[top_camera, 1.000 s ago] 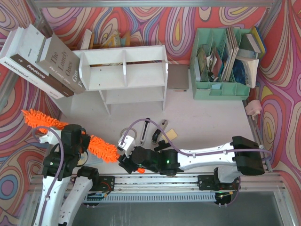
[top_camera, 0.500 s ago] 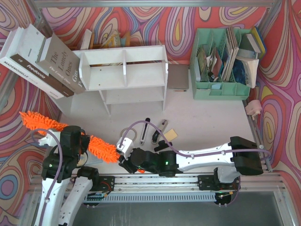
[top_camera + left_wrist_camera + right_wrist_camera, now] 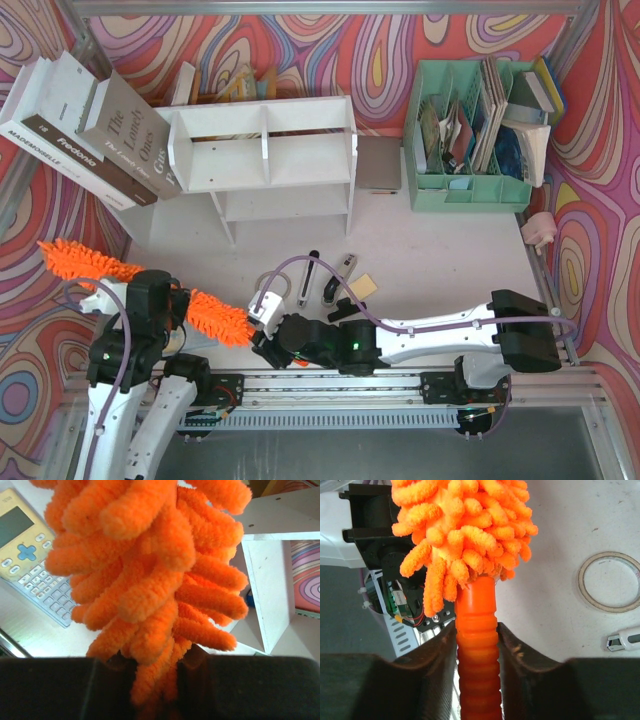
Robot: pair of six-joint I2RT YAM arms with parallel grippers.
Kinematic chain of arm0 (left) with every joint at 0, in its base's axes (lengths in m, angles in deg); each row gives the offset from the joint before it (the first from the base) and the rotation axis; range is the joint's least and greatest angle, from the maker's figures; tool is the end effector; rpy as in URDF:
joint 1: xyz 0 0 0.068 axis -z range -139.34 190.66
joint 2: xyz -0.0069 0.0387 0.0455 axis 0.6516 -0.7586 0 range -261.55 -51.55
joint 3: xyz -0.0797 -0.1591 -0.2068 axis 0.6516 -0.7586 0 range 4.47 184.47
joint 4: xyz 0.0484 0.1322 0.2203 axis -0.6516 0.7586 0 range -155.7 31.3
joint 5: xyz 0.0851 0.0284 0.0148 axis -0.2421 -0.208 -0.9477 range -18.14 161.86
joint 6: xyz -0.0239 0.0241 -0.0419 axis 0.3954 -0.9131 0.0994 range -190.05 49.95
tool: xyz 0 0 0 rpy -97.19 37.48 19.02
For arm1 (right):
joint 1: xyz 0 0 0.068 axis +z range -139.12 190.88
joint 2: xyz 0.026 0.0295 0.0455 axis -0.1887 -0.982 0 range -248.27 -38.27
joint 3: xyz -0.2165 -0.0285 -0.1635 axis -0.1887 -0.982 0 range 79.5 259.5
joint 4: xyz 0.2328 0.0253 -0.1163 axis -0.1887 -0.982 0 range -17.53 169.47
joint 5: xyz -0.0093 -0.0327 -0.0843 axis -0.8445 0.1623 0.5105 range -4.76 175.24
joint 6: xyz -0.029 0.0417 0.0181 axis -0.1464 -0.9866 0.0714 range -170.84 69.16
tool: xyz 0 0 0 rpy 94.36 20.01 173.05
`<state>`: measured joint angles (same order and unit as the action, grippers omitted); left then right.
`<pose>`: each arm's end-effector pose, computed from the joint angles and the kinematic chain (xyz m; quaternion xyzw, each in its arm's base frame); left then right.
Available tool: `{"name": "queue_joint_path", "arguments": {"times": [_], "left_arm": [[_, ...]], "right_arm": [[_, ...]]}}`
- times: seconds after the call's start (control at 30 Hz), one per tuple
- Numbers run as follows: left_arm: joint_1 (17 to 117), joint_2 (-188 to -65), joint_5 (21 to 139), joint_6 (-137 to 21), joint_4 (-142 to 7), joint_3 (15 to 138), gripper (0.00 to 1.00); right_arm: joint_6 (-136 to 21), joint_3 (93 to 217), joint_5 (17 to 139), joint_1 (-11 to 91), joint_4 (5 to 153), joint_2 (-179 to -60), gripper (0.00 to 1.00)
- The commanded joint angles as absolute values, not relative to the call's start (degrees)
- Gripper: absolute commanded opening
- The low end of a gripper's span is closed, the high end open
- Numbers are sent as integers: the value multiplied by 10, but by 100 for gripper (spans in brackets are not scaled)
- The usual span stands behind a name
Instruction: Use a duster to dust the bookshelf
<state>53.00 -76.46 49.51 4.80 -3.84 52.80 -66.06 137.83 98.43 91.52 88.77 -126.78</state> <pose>0.0666 -0.0008 0.3107 -0.5304 0.7114 -0.1679 0.4294 0.0661 0.3505 0.2674 -0.3873 0.7235 0.3549 0.4479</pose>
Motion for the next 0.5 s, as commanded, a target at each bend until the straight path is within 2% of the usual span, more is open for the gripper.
{"name": "queue_joint_path", "arguments": {"times": [0.0,0.1,0.17,0.3,0.47], "left_arm": [[528,-758,492,71,-28,546,0],[528,-761,487,70,-34,547,0],[528,-764,485,66,-37,548,0],[528,-768,483,62,-40,547,0],[528,-768,488,62,-44,545,0]], "right_arm": [[-670,1385,984,916,891,-1250,46],[-664,1394,1002,932,886,-1249,65],[-659,1399,1024,942,872,-1250,72],[-661,1391,1048,945,862,-1243,80],[-657,1386,1065,945,854,-1245,81]]}}
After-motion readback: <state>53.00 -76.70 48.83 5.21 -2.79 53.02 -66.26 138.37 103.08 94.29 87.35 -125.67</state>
